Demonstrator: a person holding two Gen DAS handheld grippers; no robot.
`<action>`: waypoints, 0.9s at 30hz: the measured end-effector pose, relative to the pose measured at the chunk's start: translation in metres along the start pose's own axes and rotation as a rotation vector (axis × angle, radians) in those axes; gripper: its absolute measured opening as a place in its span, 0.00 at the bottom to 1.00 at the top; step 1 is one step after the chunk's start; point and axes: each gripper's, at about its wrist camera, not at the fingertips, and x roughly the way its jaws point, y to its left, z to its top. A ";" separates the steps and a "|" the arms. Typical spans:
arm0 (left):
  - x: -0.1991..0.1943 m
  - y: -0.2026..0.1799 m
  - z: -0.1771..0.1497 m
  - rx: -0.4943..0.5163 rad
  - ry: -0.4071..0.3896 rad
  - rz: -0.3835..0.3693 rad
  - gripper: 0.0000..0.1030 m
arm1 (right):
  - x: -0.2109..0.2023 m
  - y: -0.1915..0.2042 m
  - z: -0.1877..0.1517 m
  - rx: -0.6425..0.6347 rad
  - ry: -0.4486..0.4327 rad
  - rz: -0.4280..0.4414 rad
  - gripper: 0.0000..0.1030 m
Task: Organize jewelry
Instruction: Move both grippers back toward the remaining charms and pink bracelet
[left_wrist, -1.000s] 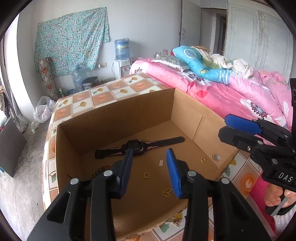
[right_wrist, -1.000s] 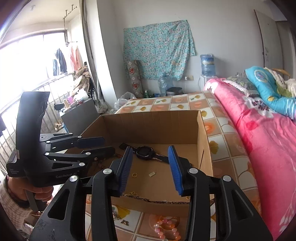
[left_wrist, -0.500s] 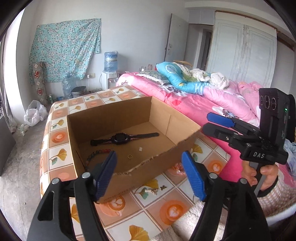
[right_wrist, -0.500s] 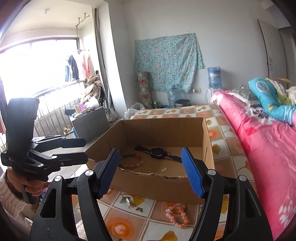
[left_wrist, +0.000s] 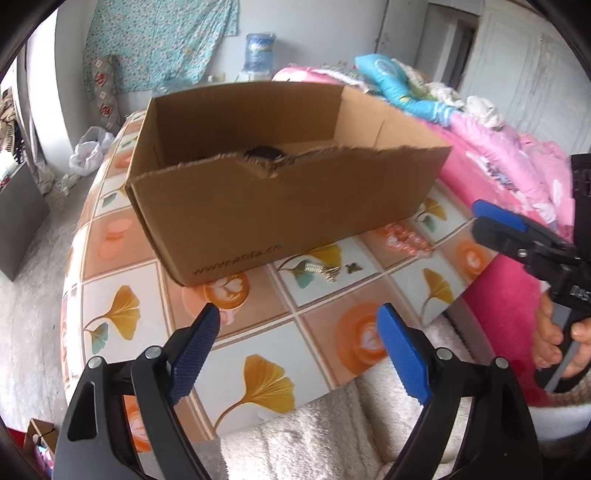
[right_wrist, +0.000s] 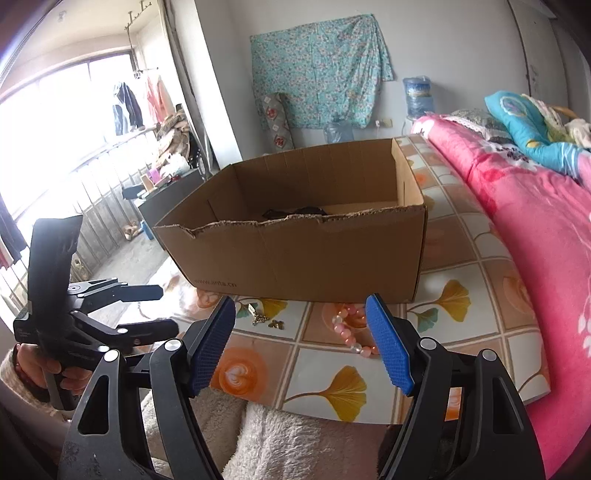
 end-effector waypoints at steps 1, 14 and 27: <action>0.010 0.002 0.000 -0.009 0.025 0.021 0.82 | 0.004 0.003 -0.001 -0.006 0.013 -0.003 0.68; 0.051 0.006 -0.002 -0.081 0.110 0.181 0.88 | 0.049 0.018 -0.007 -0.028 0.151 -0.018 0.62; 0.056 0.009 0.000 -0.114 0.118 0.209 0.95 | 0.063 0.021 -0.005 -0.035 0.179 0.002 0.52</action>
